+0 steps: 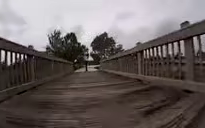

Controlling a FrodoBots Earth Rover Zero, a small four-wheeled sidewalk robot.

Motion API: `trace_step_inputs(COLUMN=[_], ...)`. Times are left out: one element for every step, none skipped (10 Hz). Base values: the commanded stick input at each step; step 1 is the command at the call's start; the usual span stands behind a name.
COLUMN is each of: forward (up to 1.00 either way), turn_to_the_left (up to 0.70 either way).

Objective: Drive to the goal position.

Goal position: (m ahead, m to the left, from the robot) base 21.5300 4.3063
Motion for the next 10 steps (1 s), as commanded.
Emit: trace_step_inputs(forward=[0.85, 0.85, 0.85, 0.85, 0.85, 0.85, 0.85, 0.85, 0.85, 0.85], turn_to_the_left=[0.0, 0.0, 0.0, 0.0, 0.0, 0.0, 0.0, 0.0, 0.0, 0.0])
